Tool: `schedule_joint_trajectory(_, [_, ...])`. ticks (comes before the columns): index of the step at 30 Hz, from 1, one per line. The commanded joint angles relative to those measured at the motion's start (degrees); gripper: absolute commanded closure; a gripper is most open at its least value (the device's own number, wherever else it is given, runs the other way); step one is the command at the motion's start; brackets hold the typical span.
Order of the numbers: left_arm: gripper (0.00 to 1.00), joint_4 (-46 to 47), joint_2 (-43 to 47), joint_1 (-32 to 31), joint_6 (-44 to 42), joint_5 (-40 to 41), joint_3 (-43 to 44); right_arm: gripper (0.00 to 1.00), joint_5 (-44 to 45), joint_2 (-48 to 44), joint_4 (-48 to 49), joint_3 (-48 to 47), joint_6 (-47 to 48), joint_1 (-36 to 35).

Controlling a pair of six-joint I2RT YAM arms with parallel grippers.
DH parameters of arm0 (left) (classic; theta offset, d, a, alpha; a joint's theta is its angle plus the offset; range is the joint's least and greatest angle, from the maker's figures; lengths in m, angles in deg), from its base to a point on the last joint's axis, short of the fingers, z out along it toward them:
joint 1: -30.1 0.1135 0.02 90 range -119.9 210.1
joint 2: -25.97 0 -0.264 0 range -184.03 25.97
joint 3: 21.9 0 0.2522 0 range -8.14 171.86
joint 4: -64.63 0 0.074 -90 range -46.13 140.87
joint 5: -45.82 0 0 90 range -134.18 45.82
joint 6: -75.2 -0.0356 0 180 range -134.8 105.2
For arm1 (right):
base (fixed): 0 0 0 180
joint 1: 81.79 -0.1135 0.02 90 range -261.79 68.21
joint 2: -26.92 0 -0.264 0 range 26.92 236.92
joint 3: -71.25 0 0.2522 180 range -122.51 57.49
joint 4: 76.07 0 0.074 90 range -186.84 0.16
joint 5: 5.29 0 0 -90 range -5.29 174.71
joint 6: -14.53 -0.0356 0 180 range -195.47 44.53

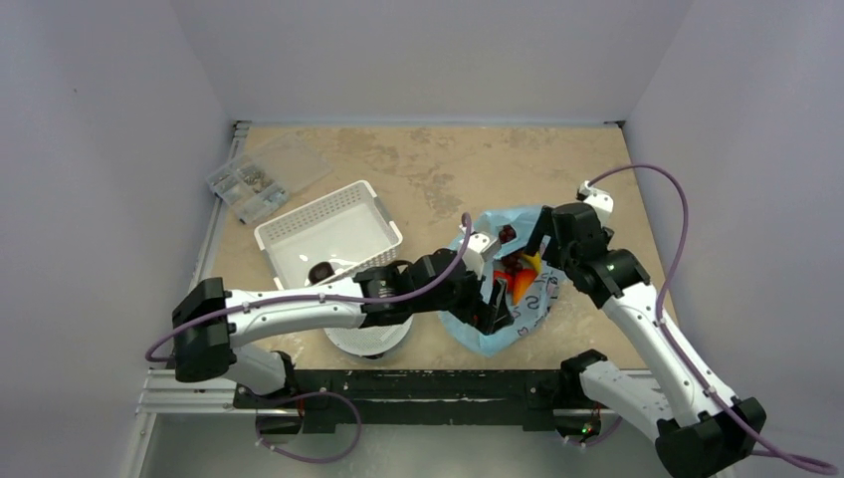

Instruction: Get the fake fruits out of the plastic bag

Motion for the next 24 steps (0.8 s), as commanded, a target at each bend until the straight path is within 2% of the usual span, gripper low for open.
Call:
schedule_joint_trajectory(1, [0.09, -5.1, 3.6, -0.1, -5.4, -0.5, 5.6, 0.09, -11.7, -1.9, -5.7, -1.6, 0.4, 0.0])
schedule_joint_trajectory(4, [0.12, -6.3, 3.0, 0.5, -6.7, -0.5, 8.7, 0.09, -14.4, -0.4, -9.3, 0.4, -3.0, -0.1])
schedule_joint_trajectory(6, [0.16, -6.9, 1.1, 1.1, -7.4, -1.9, 10.8, 0.08, -14.3, -1.3, -9.3, 3.0, -5.1, -0.1])
schedule_joint_trajectory(7, [0.19, -7.3, -0.3, 1.4, -7.8, -1.9, 12.0, 0.11, -13.7, -1.8, -9.9, 3.9, -6.3, 0.0])
schedule_joint_trajectory(8, [0.22, -7.8, -1.8, 1.5, -8.1, -1.7, 13.2, 0.16, -13.6, -2.4, -9.8, 4.6, -6.7, 0.0])
schedule_joint_trajectory(10, [0.25, -8.6, -5.5, 1.5, -8.8, -0.9, 15.3, 0.36, -13.7, -4.1, -9.3, 5.8, -7.2, -0.1])
schedule_joint_trajectory(12, [0.30, -9.4, -9.0, 1.4, -9.2, 1.9, 17.4, 0.44, -13.6, -5.6, -8.7, 6.5, -7.4, 0.0])
schedule_joint_trajectory(15, [0.36, -9.6, -12.4, 1.3, -8.5, 4.6, 18.4, 0.64, -13.5, -6.8, -8.3, 7.5, -7.6, 0.0])
schedule_joint_trajectory(17, [0.39, -7.6, -13.3, 1.3, -7.7, 6.3, 17.0, 0.73, -13.0, -6.8, -8.4, 7.9, -7.9, 0.0])
schedule_joint_trajectory(24, [0.56, -7.4, -20.8, 1.2, -9.3, 11.3, 20.3, 0.87, -11.5, -7.9, -8.2, 7.7, -9.6, -0.1])
